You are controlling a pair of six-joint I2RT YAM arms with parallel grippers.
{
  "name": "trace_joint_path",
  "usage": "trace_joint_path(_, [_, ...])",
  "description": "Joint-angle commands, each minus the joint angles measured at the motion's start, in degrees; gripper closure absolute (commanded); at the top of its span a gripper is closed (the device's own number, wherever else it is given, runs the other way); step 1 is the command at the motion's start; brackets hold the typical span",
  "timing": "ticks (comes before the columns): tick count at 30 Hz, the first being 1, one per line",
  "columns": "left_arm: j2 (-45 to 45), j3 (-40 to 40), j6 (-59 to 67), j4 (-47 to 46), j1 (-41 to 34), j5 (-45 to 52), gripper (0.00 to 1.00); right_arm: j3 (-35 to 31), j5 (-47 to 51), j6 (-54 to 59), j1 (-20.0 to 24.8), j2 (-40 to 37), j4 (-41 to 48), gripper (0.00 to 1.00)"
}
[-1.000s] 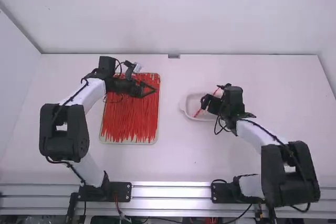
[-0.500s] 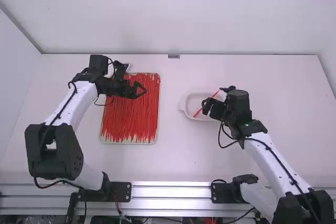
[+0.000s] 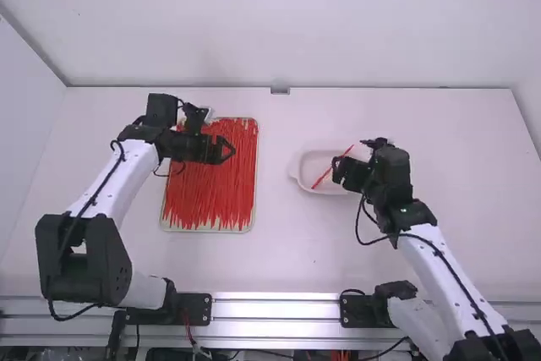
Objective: Fasten the cable tie
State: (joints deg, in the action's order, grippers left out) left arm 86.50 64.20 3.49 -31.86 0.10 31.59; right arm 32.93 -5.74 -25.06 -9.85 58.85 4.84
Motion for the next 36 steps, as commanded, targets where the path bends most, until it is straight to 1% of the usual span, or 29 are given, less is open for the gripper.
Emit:
trace_joint_path(1, [-3.6,-1.9,-2.9,1.0,-0.1,-2.6,0.11,-2.5,3.4,3.2,1.9,-2.4,-1.3,0.12])
trace_joint_path(5, [-6.7,-5.0,-3.5,4.2,-0.1,-5.7,0.17,-6.1,5.7,6.8,5.5,-6.0,-4.8,0.19])
trace_joint_path(9, [-10.2,-8.6,-3.5,7.7,-0.1,-9.3,0.23,-10.3,5.7,11.0,9.7,-10.2,-4.8,0.26])
trace_joint_path(20, [-22.4,-20.8,-3.5,19.9,-0.1,-21.5,0.44,-24.1,5.7,24.8,9.8,-24.0,-4.8,0.50])
trace_joint_path(27, [-31.5,-29.8,-3.5,28.9,-0.1,-30.5,0.60,-32.9,5.7,25.1,9.8,-32.9,-4.8,0.66])
trace_joint_path(29, [-34.4,-32.7,-3.5,31.9,-0.1,-31.6,0.65,-32.9,5.7,25.1,9.8,-35.5,-4.8,0.70])
trace_joint_path(34, [-40.2,-38.6,-3.5,31.9,-0.1,-31.6,0.75,-32.9,5.7,25.1,9.8,-40.4,-4.8,0.79])
trace_joint_path(36, [-43.4,-41.8,-3.5,31.9,-0.1,-31.6,0.81,-32.9,5.7,25.1,9.8,-43.0,-4.8,0.83])
